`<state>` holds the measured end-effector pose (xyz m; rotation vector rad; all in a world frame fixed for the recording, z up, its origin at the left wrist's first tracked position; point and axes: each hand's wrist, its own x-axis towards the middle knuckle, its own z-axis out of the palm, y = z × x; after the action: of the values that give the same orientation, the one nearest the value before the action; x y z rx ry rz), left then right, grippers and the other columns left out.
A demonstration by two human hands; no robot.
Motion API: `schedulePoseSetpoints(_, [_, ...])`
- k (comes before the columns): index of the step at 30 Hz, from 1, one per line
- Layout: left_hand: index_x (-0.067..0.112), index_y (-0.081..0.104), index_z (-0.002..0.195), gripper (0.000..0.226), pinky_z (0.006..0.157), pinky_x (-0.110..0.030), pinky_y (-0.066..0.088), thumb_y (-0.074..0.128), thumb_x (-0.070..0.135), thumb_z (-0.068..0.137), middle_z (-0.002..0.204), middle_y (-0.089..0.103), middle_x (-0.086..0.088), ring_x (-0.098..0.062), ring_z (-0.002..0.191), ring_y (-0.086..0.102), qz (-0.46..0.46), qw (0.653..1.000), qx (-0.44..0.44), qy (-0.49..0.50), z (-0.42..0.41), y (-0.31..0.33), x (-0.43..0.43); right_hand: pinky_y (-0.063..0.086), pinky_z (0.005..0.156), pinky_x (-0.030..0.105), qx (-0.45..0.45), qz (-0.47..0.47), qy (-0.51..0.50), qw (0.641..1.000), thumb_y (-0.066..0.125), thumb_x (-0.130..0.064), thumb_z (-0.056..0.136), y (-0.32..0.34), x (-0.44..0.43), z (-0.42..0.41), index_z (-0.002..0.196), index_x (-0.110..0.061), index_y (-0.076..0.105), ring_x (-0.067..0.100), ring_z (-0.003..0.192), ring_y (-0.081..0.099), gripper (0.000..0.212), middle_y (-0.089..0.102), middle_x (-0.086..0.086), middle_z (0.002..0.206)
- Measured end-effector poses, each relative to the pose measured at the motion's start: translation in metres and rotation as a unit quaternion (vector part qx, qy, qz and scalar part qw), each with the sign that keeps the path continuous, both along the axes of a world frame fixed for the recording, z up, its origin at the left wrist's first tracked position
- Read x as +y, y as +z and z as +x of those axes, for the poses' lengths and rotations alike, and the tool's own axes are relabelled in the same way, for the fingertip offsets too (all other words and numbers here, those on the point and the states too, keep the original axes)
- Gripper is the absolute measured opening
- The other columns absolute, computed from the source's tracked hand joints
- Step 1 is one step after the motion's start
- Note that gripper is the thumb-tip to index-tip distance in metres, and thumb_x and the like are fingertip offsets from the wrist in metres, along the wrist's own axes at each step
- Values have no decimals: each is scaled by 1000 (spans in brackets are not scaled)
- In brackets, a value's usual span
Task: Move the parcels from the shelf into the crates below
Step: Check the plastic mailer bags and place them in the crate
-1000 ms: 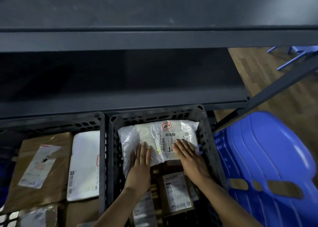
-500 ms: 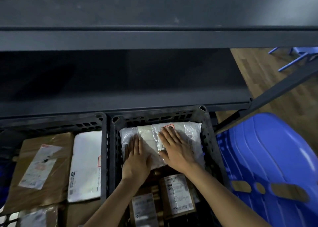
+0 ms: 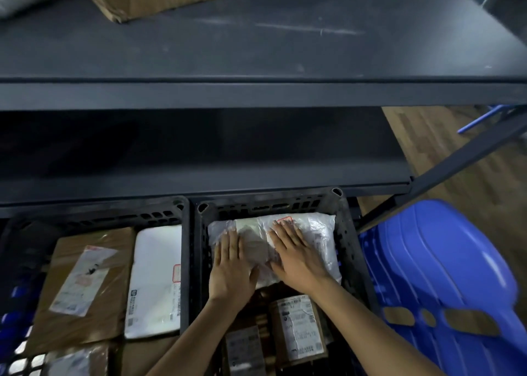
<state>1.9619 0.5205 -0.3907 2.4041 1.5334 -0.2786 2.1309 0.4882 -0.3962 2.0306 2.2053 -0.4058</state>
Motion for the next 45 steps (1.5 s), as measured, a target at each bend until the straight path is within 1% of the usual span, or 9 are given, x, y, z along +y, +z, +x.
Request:
schedulePoseSetpoints(2, [5,-11,149,77,119,-39,-7,18,54,97,158,-14,-14,-28,146,-13,9,1000,15,-25,-6,11,-1,-14,115,30,20,-5,-26,999,28,-51,98,10,-8,-1,152,-13,1,20,147,-13,72,-13,1,158])
schedulePoseSetpoints(5, [5,-2,150,73,119,-37,-6,18,51,98,160,0,-13,-26,148,-3,24,998,7,-53,-21,34,0,5,119,28,54,-20,-69,996,25,-54,98,30,-17,-2,153,-13,5,17,148,-1,71,-1,2,161])
schedulePoseSetpoints(9, [5,5,151,71,118,-35,-8,20,50,98,160,6,-12,-24,148,1,64,996,3,-60,-57,82,10,14,118,28,63,2,-79,995,27,-52,99,71,-20,-3,153,-13,10,16,148,8,68,11,3,161])
schedulePoseSetpoints(11, [5,5,151,71,117,-33,-11,20,50,98,160,5,-11,-24,148,-1,100,994,-4,-44,-77,109,16,13,118,26,64,34,-64,995,27,-51,99,96,-14,-10,153,-15,10,13,148,5,67,10,1,161])
schedulePoseSetpoints(14, [4,4,151,71,116,-34,-11,19,50,98,160,3,-11,-25,148,-1,166,986,-14,-29,-104,151,27,-2,113,22,53,85,-24,995,23,-53,99,141,1,-32,153,-17,3,11,147,-4,68,1,-1,161])
schedulePoseSetpoints(17, [4,5,151,73,119,-35,-6,22,51,98,160,5,-11,-24,148,1,204,978,-31,-8,-126,192,41,-6,112,23,40,146,5,989,25,-52,99,186,21,-64,153,-14,4,15,148,-1,69,3,2,161])
schedulePoseSetpoints(30, [2,12,150,75,121,-36,6,37,48,96,159,14,-13,-25,147,9,269,962,-40,7,-235,306,115,12,118,32,24,233,7,972,39,-45,99,314,112,-189,152,-11,13,19,148,7,68,12,5,161])
schedulePoseSetpoints(39, [1,12,149,74,120,-36,7,42,42,96,158,17,-13,-27,147,12,275,961,-37,-6,-287,335,200,23,114,34,24,241,-44,969,47,-42,96,343,195,-256,152,-11,15,20,147,13,72,16,5,160])
schedulePoseSetpoints(45, [1,12,149,74,120,-36,8,44,40,95,157,18,-14,-27,146,13,271,962,-26,-6,-282,338,264,37,104,35,-4,266,-23,964,62,-40,87,349,254,-275,146,-9,27,27,136,35,75,35,9,150])
